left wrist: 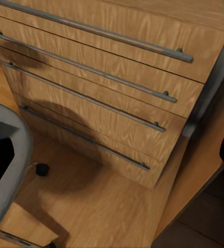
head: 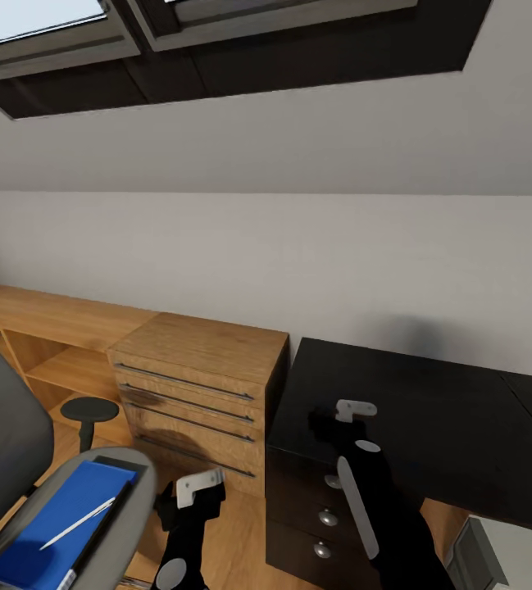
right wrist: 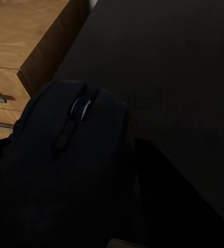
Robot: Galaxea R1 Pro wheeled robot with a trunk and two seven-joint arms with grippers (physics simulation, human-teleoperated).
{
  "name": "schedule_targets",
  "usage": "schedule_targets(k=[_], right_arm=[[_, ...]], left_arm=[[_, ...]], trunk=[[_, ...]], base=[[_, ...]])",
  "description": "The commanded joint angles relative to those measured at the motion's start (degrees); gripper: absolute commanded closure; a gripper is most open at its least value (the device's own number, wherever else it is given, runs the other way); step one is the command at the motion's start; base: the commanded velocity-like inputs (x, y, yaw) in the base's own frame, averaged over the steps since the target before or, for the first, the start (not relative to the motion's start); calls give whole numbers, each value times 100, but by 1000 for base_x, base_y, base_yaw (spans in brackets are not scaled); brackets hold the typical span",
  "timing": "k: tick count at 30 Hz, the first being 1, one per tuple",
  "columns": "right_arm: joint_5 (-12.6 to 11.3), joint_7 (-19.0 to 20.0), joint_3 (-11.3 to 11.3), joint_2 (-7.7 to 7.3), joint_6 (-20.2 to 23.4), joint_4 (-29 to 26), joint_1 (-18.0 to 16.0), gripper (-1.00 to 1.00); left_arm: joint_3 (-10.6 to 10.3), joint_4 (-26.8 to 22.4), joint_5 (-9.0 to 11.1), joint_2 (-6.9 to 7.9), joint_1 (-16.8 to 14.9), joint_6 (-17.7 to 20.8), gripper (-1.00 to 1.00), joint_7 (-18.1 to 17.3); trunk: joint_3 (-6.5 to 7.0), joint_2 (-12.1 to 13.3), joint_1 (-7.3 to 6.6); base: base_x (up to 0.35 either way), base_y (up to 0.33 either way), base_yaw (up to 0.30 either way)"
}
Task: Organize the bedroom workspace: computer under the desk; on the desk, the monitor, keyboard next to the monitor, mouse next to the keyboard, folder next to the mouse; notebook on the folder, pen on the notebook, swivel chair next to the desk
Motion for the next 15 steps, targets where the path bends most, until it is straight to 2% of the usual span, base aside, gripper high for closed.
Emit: schedule_targets(k=[1,11,15], right_arm=[[-80,-57,4,0,16,-8,-3,100],[-208,-64,14,0,24,-11,-2,100],[-256,-75,22,0,28,-11,-2,100]], left_arm=[[-12,-22,43,5,-4,25,-100,44],[-13,-45,43,8,-4,33,-100,55],[-13,-51,43,8,-4,37,-100,55]], trunk=[[-7,-4,0],[-7,-4,0],[-7,-4,0]], base=[[0,0,0],[0,0,2],[0,0,187]])
